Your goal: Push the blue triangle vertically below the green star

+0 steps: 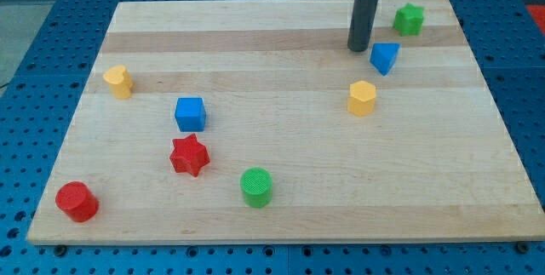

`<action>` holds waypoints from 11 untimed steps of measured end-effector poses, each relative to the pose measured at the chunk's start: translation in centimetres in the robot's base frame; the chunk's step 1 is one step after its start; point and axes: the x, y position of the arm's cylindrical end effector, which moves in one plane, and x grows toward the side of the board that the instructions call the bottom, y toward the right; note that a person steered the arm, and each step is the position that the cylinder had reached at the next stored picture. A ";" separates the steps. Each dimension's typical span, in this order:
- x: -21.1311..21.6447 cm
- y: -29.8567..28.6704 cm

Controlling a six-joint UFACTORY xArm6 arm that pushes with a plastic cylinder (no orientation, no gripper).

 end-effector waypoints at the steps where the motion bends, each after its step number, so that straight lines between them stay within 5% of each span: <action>1: 5.0 3.4; 4: 4.7 4.4; 7: -1.4 5.8; 11: 2.3 10.3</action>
